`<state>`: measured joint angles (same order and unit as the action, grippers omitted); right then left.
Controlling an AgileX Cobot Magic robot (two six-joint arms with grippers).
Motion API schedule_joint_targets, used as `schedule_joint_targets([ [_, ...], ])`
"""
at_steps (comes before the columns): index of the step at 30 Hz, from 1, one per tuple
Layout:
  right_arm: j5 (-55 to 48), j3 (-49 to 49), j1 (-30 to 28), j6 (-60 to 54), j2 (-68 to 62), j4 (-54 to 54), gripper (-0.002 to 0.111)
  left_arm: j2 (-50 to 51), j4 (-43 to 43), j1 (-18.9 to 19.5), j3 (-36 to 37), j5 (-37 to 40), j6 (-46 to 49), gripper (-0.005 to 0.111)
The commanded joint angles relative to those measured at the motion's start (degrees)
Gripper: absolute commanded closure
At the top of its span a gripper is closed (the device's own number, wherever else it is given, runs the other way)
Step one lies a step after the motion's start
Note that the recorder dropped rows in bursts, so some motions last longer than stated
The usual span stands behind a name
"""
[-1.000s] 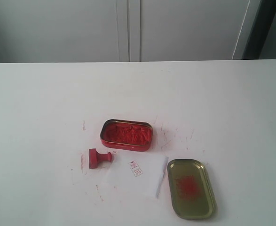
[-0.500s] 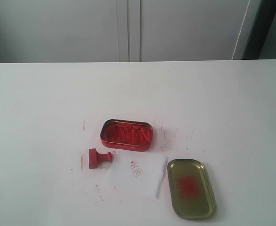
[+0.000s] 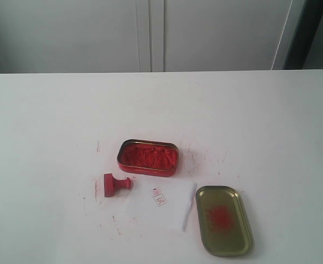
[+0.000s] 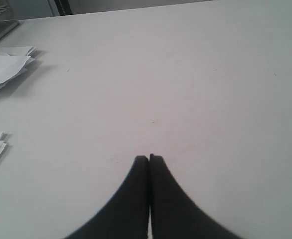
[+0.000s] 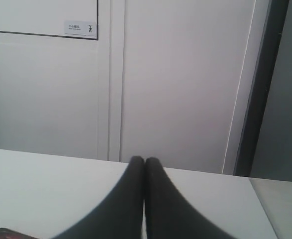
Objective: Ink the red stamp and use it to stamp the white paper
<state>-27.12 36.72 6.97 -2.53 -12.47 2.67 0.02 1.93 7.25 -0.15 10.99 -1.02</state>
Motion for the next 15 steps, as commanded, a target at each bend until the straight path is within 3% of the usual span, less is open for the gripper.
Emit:
schedule_joint_targets([
  [1, -0.42, -0.23, -0.46, 0.19, 1.55, -2.67, 0.108, -0.02, -0.16, -0.01, 0.15, -0.17, -0.22, 0.107],
  [15, -0.93, -3.65, -0.46, 0.19, 2.82, -2.67, 0.108, -0.02, -0.16, -0.01, 0.15, -0.17, -0.22, 0.107],
])
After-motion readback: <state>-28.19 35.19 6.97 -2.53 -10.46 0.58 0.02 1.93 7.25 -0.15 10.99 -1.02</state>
